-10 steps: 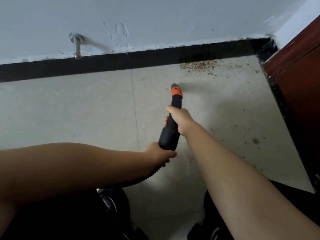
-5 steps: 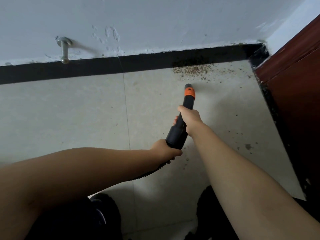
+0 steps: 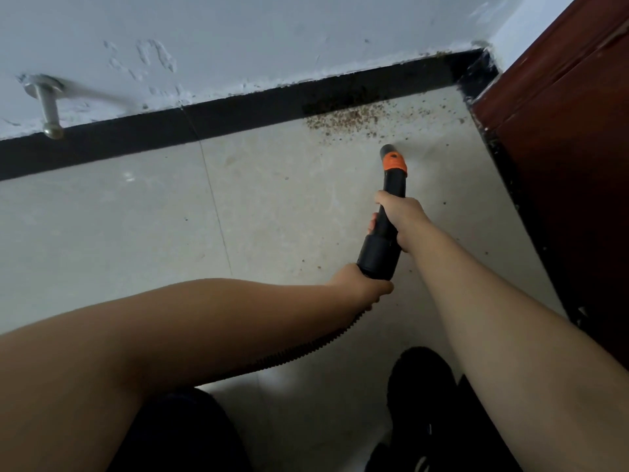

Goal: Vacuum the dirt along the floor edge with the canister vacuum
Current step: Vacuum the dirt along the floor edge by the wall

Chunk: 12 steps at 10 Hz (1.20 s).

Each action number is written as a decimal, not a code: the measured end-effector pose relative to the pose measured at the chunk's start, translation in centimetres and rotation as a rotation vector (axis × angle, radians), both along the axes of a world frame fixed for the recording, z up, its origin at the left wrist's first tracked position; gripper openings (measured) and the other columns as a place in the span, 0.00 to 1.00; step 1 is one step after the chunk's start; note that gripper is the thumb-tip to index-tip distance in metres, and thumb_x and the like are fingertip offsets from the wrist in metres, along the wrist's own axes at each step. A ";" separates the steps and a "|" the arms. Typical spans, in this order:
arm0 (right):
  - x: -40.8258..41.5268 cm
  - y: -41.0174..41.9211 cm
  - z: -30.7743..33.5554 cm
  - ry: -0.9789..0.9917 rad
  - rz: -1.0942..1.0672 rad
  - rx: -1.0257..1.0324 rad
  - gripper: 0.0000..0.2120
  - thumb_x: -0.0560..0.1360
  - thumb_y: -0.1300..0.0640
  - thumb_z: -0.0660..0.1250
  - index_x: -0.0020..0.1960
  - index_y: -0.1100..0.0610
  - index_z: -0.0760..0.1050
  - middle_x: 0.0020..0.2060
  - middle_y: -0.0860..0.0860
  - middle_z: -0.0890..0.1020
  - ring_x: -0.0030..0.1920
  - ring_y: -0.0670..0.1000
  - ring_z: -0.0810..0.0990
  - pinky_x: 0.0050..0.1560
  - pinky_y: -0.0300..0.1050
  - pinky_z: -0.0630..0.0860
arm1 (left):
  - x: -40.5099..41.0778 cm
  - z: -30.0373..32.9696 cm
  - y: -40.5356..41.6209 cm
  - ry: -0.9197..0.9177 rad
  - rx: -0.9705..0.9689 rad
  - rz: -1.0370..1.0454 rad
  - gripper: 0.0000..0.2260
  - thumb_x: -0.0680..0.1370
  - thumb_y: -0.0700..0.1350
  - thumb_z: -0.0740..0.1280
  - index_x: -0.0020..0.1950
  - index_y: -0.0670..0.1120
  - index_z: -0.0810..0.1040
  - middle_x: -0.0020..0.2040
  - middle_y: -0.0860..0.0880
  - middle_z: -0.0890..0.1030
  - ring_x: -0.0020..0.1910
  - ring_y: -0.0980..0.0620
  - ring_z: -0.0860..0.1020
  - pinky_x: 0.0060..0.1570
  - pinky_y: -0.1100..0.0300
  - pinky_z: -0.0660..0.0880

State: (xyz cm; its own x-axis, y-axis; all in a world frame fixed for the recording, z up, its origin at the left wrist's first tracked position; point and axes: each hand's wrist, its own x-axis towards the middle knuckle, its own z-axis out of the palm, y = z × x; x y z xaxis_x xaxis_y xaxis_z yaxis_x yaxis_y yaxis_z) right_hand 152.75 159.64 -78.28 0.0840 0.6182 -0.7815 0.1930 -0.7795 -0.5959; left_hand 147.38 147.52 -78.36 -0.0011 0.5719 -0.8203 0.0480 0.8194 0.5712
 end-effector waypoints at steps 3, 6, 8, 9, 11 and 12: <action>1.0 -0.1 -0.2 0.023 0.023 0.064 0.09 0.76 0.60 0.67 0.51 0.59 0.67 0.32 0.54 0.74 0.24 0.51 0.76 0.29 0.44 0.76 | 0.9 0.3 0.6 -0.097 -0.037 0.027 0.07 0.73 0.40 0.70 0.43 0.46 0.72 0.35 0.47 0.75 0.32 0.50 0.73 0.38 0.58 0.76; -1.1 2.7 0.6 -0.070 0.222 0.025 0.06 0.74 0.64 0.65 0.48 0.60 0.67 0.31 0.56 0.73 0.25 0.53 0.73 0.30 0.44 0.75 | 1.3 0.5 2.0 -0.195 -0.048 0.201 0.07 0.73 0.41 0.70 0.47 0.45 0.73 0.35 0.47 0.75 0.31 0.51 0.73 0.36 0.60 0.74; -2.7 2.1 0.1 -0.042 0.455 0.032 0.04 0.74 0.64 0.63 0.46 0.60 0.68 0.29 0.56 0.74 0.21 0.51 0.73 0.26 0.41 0.75 | 1.9 -1.0 0.8 -0.188 -0.042 0.300 0.16 0.74 0.49 0.70 0.53 0.38 0.78 0.52 0.34 0.81 0.31 0.52 0.75 0.42 0.56 0.76; -3.3 1.4 0.4 0.001 0.536 0.028 0.04 0.74 0.64 0.63 0.46 0.60 0.68 0.28 0.56 0.74 0.20 0.50 0.73 0.26 0.41 0.74 | 2.1 -1.4 0.1 -0.136 -0.030 0.348 0.16 0.74 0.50 0.70 0.55 0.38 0.78 0.41 0.40 0.81 0.30 0.54 0.75 0.35 0.62 0.74; -3.6 1.8 0.4 0.020 0.495 0.034 0.04 0.74 0.65 0.63 0.46 0.60 0.67 0.26 0.56 0.73 0.19 0.52 0.72 0.24 0.39 0.73 | 1.6 -1.1 0.9 -0.109 -0.023 0.353 0.10 0.75 0.47 0.70 0.49 0.42 0.77 0.39 0.47 0.78 0.32 0.53 0.76 0.41 0.57 0.76; -2.3 2.8 0.2 -0.017 0.354 0.043 0.04 0.74 0.65 0.63 0.45 0.60 0.67 0.28 0.56 0.73 0.20 0.52 0.72 0.24 0.39 0.73 | 1.6 -0.7 1.9 -0.103 -0.026 0.300 0.07 0.74 0.43 0.70 0.48 0.43 0.74 0.37 0.47 0.76 0.32 0.52 0.74 0.39 0.58 0.75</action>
